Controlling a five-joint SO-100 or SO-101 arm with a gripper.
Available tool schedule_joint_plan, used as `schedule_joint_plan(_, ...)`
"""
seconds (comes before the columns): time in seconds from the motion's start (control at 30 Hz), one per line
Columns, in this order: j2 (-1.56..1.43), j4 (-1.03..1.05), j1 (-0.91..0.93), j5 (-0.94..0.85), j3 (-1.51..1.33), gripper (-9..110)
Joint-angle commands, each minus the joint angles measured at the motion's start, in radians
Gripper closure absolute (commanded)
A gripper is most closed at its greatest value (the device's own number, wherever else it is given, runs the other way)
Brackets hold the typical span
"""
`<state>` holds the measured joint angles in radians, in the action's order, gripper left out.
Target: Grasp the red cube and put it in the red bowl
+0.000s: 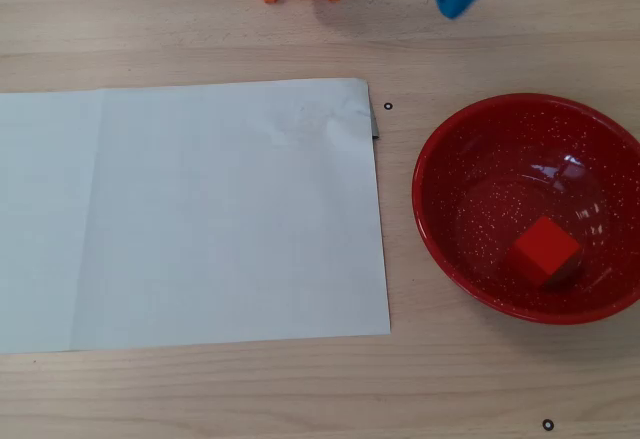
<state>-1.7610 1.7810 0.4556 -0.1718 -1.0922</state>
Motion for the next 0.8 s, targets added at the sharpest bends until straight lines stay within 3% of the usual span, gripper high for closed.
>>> schedule_joint_plan(0.0, -0.183, -0.049, -0.075, 0.023, -0.017, 101)
schedule_joint_plan(0.33, -0.575, -0.396, -0.219, 0.038, -0.506, 101)
schedule_joint_plan(0.77, -1.005, -1.017, -0.345, 0.0, -1.236, 101)
